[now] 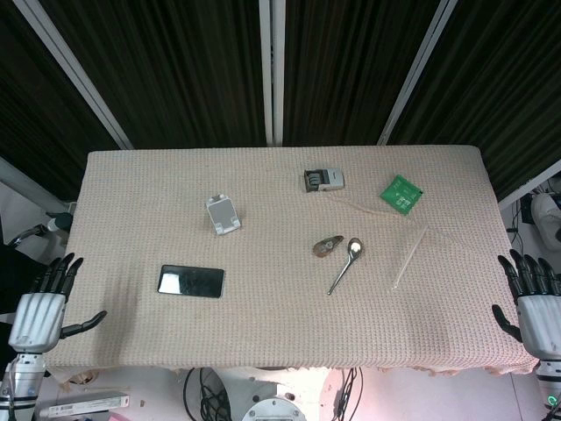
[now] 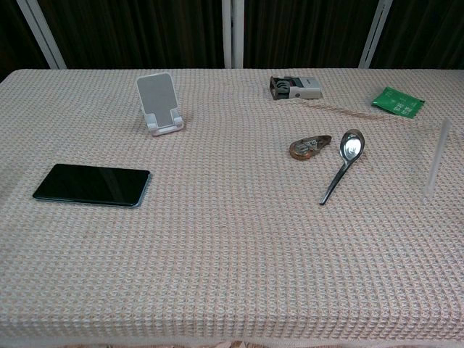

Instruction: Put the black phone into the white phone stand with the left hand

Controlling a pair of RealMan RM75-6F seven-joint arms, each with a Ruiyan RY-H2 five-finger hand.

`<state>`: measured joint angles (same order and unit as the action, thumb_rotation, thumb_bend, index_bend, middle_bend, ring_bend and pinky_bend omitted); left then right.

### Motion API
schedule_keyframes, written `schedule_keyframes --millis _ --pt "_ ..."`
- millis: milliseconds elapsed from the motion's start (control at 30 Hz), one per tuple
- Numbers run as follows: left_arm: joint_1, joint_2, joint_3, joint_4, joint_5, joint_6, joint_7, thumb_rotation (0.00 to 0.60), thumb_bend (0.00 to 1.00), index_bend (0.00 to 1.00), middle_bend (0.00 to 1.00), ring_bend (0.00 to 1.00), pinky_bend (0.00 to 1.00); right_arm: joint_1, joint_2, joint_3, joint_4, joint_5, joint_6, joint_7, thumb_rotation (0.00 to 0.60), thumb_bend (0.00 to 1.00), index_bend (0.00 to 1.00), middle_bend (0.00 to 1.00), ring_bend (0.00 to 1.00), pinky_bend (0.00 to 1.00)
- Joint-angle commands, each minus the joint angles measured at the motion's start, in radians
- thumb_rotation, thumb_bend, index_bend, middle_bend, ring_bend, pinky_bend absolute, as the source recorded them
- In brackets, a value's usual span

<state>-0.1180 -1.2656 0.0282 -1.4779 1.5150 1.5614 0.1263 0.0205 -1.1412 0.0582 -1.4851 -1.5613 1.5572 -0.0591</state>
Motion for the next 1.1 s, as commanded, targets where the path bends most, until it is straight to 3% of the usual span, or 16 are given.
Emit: schedule_keyframes --millis 33,367,567,800,933,1100 --pt "-0.005 -0.003 -0.01 0.009 0.004 -0.003 0.008 0.0 0.0 0.05 0.02 0.04 0.21 0.007 0.002 0.005 -0.011 0.006 -0.008 -0.01 0.6 0.21 0.0 0.0 0.0 0.0" --pt "-0.017 -0.001 -0.014 -0.001 0.022 -0.04 0.019 0.011 0.0 0.05 0.02 0.04 0.21 0.007 -0.002 0.004 -0.018 0.032 -0.024 -0.007 0.6 0.21 0.0 0.0 0.0 0.0" --pt "-0.063 0.007 -0.028 -0.04 0.049 -0.092 0.043 0.113 0.0 0.05 0.02 0.04 0.21 0.008 0.012 0.014 -0.032 0.042 -0.02 0.007 0.6 0.21 0.0 0.0 0.0 0.0" --pt "-0.165 0.003 -0.059 -0.155 0.008 -0.265 0.137 0.311 0.0 0.05 0.02 0.04 0.21 0.001 0.032 0.019 -0.037 0.04 0.001 0.027 0.6 0.21 0.0 0.0 0.0 0.0" --pt "-0.228 -0.039 -0.072 -0.174 -0.032 -0.379 0.129 0.371 0.0 0.05 0.02 0.04 0.21 -0.009 0.045 0.023 -0.039 0.039 0.023 0.04 0.6 0.21 0.0 0.0 0.0 0.0" --pt "-0.28 -0.094 -0.077 -0.145 -0.079 -0.472 0.162 0.381 0.0 0.05 0.02 0.04 0.21 -0.019 0.051 0.026 -0.028 0.05 0.034 0.059 0.6 0.21 0.0 0.0 0.0 0.0"
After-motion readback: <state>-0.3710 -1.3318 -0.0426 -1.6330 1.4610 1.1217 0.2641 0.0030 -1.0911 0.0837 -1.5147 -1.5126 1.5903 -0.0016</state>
